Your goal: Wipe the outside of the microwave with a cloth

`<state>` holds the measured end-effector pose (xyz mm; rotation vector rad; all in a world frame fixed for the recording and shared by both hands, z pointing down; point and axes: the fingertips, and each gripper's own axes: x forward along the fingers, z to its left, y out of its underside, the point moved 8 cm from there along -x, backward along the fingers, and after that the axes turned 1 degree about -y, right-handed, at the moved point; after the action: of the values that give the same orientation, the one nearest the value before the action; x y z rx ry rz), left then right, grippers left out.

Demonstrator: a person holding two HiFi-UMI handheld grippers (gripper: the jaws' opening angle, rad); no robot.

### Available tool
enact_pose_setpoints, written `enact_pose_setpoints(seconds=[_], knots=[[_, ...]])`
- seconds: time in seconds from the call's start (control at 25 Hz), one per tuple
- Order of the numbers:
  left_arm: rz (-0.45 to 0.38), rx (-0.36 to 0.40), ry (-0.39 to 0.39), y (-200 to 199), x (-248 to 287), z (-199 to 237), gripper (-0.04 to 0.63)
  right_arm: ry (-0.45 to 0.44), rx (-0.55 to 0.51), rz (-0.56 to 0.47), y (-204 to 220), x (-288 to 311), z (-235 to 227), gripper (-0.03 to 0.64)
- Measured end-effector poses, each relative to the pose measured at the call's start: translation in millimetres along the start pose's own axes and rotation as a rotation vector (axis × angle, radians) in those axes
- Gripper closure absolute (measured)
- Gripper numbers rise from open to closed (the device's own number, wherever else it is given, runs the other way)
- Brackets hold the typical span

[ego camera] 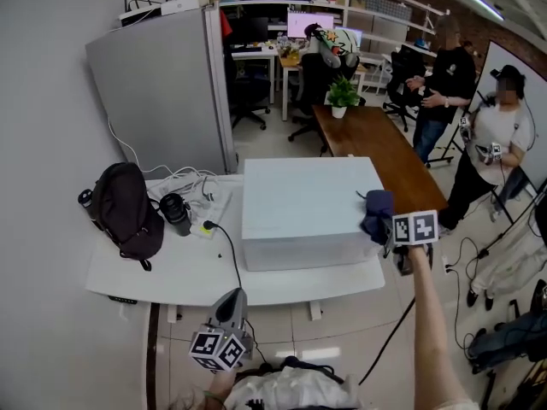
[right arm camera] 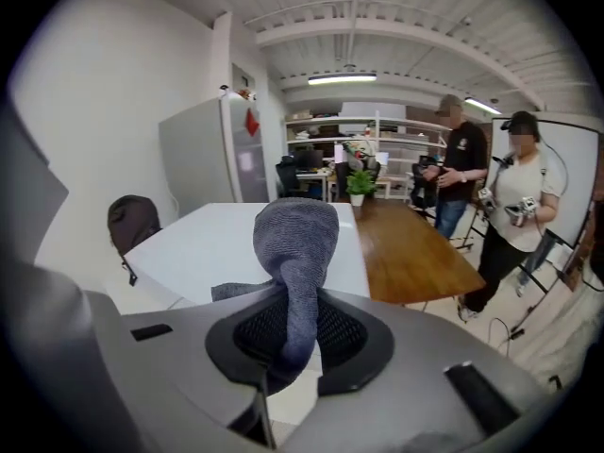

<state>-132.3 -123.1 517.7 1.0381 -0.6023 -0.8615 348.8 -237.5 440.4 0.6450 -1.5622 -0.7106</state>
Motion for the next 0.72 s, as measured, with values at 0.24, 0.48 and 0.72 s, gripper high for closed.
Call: enact_pose_setpoints(seconds=[0.24, 0.48, 0.72], knots=[[0.020, 0.002, 0.006, 1.4, 7.0, 2.2, 0.609, 0.008, 0.047, -0.115, -22.4, -28.1, -18.1, 0.540], [-0.001, 0.002, -0.028, -4.2, 3.0, 11.0, 0.609, -0.248, -0.036, -0.305, -113.2, -8.9, 92.3, 0.540], [-0.029, 0.001, -0.091, -10.1, -15.7, 22.3, 0.609, -0.478, -0.149, -0.201, -140.9, 70.9, 230.7, 0.540]])
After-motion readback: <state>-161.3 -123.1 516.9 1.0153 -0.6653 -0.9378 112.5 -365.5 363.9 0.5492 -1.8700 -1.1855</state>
